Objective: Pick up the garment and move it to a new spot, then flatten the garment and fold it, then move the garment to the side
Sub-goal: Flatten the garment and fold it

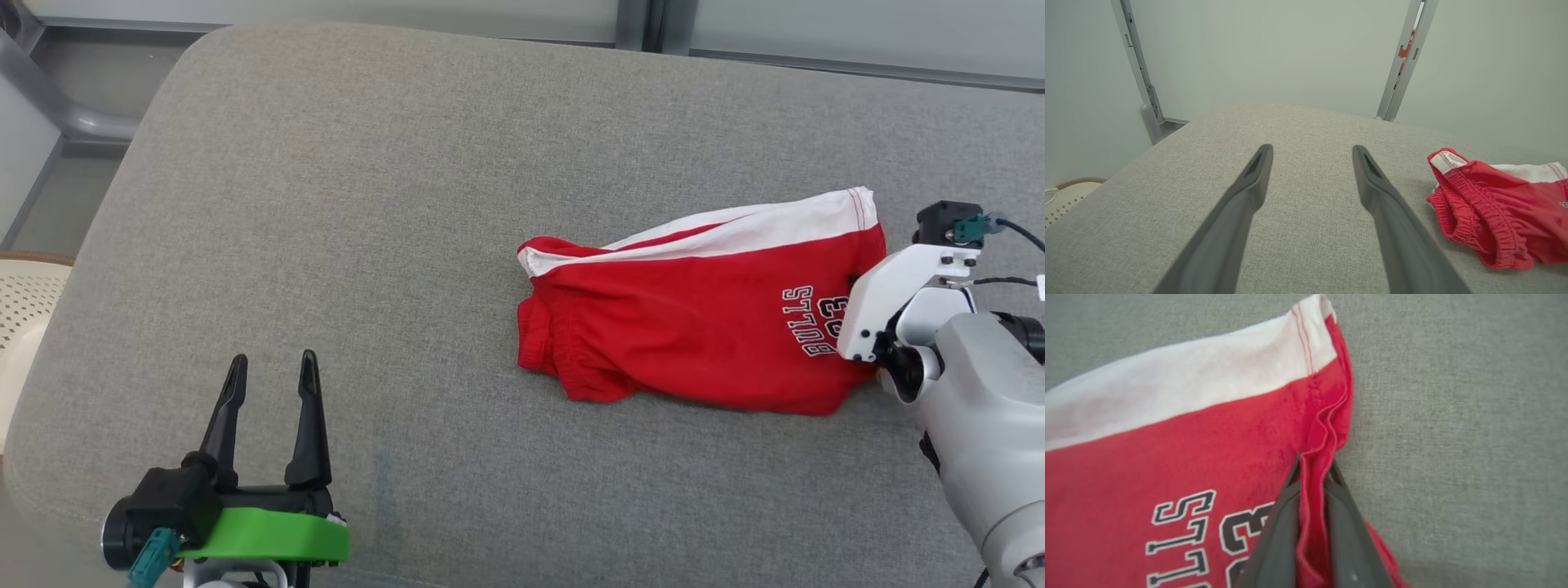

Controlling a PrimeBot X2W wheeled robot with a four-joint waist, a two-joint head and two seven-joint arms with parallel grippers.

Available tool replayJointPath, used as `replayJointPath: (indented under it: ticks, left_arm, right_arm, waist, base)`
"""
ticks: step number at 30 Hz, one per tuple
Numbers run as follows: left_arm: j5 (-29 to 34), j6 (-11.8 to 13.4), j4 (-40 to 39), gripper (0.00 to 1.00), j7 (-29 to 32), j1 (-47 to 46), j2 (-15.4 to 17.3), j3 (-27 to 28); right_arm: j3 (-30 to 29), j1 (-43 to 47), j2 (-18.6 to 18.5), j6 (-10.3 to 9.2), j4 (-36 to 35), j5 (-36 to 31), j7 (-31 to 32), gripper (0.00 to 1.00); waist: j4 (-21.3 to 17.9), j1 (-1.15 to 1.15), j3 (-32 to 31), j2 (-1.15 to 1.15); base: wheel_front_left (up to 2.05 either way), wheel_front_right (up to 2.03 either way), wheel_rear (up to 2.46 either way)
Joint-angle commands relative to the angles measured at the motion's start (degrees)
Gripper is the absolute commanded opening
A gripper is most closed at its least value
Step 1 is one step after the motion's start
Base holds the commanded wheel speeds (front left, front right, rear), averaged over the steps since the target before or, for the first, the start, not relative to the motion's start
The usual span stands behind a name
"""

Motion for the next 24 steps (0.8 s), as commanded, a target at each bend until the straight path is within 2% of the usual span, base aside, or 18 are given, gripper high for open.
replayJointPath:
  ticks: [1, 10, 17, 21, 24]
  left_arm:
    - [-0.4, 0.3, 0.2, 1.0, -0.1, 1.0, 0.0, 0.0]
    - [-1.0, 0.3, 1.2, 1.0, -0.1, 1.9, 0.0, -0.5]
    - [-1.7, 0.5, 1.8, 1.0, -0.1, 3.4, 0.0, -0.7]
    - [-1.9, 0.6, 2.0, 1.0, -0.1, 4.2, 0.0, -1.2]
    - [-2.0, 0.9, 2.2, 1.0, -0.1, 4.8, 0.0, -1.4]
  right_arm:
    - [0.7, 2.6, 1.1, 0.37, 1.6, -0.5, 1.1, 0.0]
    - [-2.5, 2.3, -3.2, 0.14, 1.7, -3.2, -7.1, 0.0]
    - [-7.2, 1.9, -6.9, 0.15, 4.6, -10.2, -13.1, 0.0]
    - [-9.8, 0.8, -8.5, 0.16, 5.6, -15.4, -14.7, 0.0]
    - [-11.6, 0.1, -8.3, 0.16, 5.4, -19.1, -14.5, 0.0]
  waist:
    - [-0.3, 0.0, -0.3, 0.0]
    - [-2.8, 0.0, -3.5, 0.0]
    - [-5.5, 0.0, -7.1, 0.0]
    - [-6.4, 0.0, -8.9, 0.0]
    - [-6.9, 0.0, -10.0, 0.0]
  base:
    - [0.0, 0.0, 0.0]
    - [0.0, 0.0, 0.0]
    - [0.0, 0.0, 0.0]
    - [0.0, 0.0, 0.0]
    - [0.0, 0.0, 0.0]
